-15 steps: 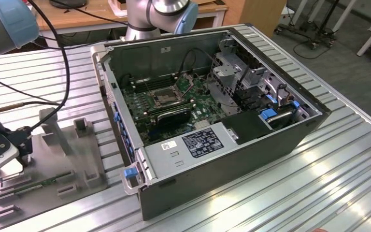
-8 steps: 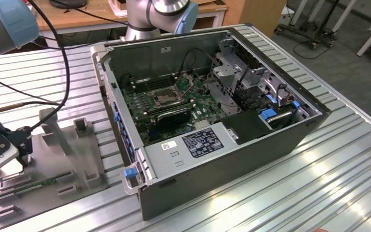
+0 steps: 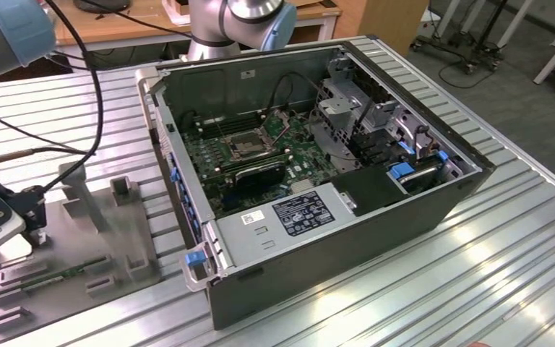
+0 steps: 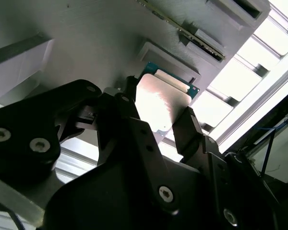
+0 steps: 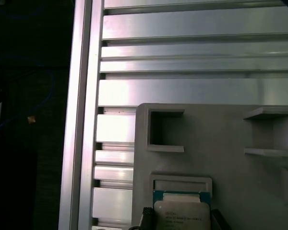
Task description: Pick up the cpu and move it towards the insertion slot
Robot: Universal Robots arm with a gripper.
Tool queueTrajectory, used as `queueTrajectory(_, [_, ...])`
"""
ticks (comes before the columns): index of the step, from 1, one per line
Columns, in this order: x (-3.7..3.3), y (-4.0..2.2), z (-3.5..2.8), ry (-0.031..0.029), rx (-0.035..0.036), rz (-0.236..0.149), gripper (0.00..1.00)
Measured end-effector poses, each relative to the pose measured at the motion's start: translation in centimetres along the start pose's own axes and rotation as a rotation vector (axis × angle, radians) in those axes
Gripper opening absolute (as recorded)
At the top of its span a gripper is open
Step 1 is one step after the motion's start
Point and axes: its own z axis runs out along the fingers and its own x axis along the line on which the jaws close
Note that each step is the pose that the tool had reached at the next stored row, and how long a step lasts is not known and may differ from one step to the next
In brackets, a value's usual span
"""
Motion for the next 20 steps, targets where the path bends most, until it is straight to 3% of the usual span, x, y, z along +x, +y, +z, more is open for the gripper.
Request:
queueTrajectory(14, [0.00, 0.12, -3.11, -0.0001, -0.0011, 0.000, 0.54])
queueTrajectory(17, [0.00, 0.16, -3.96, 0.0000, -0.0027, 0.000, 0.54])
queueTrajectory(18, [0.00, 0.19, -4.85, -0.0002, -0.0042, 0.000, 0.54])
queueTrajectory(20, [0.00, 0.20, -5.17, -0.0001, -0.0042, 0.000, 0.54])
